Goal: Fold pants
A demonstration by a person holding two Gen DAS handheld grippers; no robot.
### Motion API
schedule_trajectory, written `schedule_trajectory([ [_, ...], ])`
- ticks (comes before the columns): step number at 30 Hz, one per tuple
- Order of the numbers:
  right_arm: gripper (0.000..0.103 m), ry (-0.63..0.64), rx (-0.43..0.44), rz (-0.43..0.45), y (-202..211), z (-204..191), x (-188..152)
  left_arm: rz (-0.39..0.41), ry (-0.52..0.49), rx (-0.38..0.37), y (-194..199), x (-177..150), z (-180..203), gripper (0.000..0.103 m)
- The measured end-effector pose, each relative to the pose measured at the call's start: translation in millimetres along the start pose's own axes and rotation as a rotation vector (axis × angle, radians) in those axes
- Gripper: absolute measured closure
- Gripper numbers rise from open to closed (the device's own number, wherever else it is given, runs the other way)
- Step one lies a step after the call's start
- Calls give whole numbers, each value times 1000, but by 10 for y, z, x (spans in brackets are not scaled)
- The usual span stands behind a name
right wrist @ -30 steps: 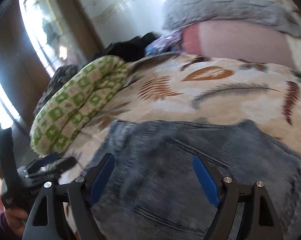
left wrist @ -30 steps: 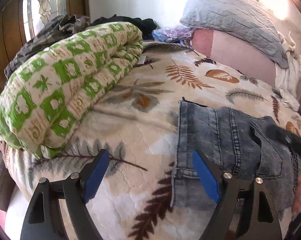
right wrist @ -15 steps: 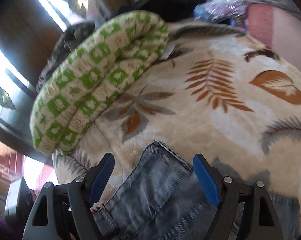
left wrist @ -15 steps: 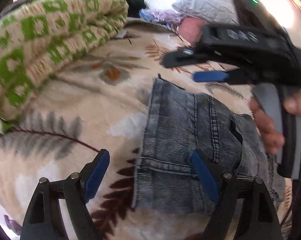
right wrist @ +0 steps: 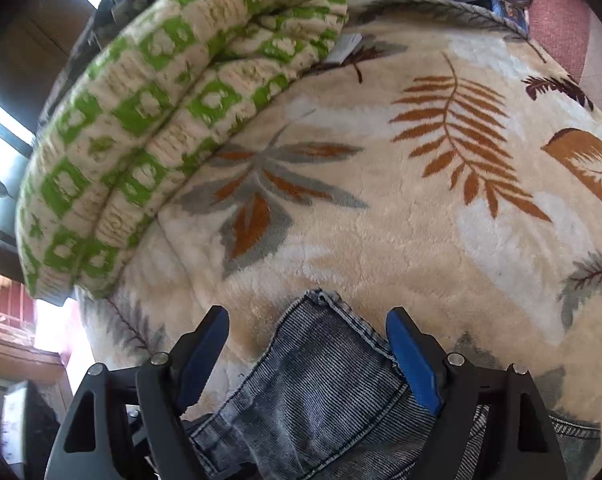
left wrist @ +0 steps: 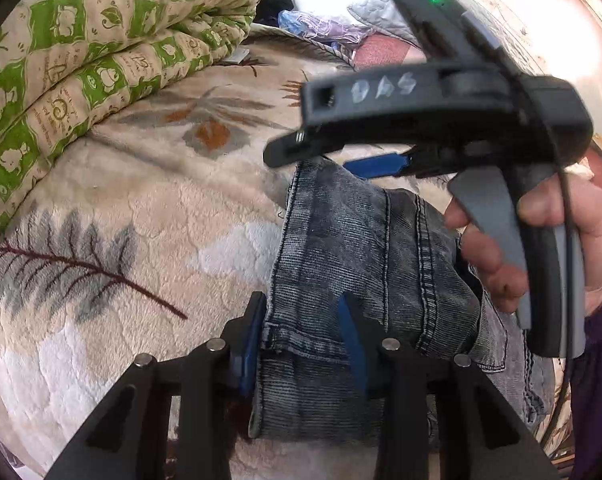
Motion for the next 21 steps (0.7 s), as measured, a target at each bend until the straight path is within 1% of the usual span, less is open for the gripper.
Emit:
schedule_trajectory([
  [2, 21, -3, -17, -14, -76, 28, -25, 4, -6, 8, -7, 12, -17, 70],
  [3, 32, -3, -28, -13, -94, 40, -32, 5, -10, 11, -11, 10, -16, 71],
  [4, 40, -2, -49, -16, -114, 61, -40, 8, -13, 14, -13, 11, -16, 73],
  [5, 51, -10, -69, -21, -124, 97, -51, 12, -19, 14, -14, 14, -13, 74],
  [6, 60, -20, -69, -17, -114, 118, -56, 13, -23, 10, -17, 19, -14, 76],
  [7, 65, -32, -62, -13, -94, 145, -66, 15, -30, 7, -16, 26, -10, 78],
  [9, 84, -58, -43, -1, -42, 188, -88, 19, -34, -2, -18, 45, -8, 80],
  [10, 85, -62, -37, 11, -7, 187, -102, 21, -38, -6, -18, 53, -9, 80],
  [13, 89, -61, -64, 60, 129, 171, -163, 26, -41, -19, -7, 63, -12, 82],
  [15, 90, -78, -62, 95, 234, 167, -209, 33, -41, -33, 21, 68, -2, 82],
  [19, 90, -113, -23, 188, 539, 158, -342, 54, -45, -53, 94, 74, 46, 83],
  [21, 90, -140, 18, 246, 709, 180, -443, 72, -55, -61, 149, 74, 96, 84],
])
Point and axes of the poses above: each gripper's, at about its wrist camera, not at the fingertips, and y roughly against the way its jaws point, z to its right, x to its top, the point moved 8 cm from there along -y, roughly the way its jaws point, and after that the axes turned 12 degrees about -z, right-handed, at the moved point
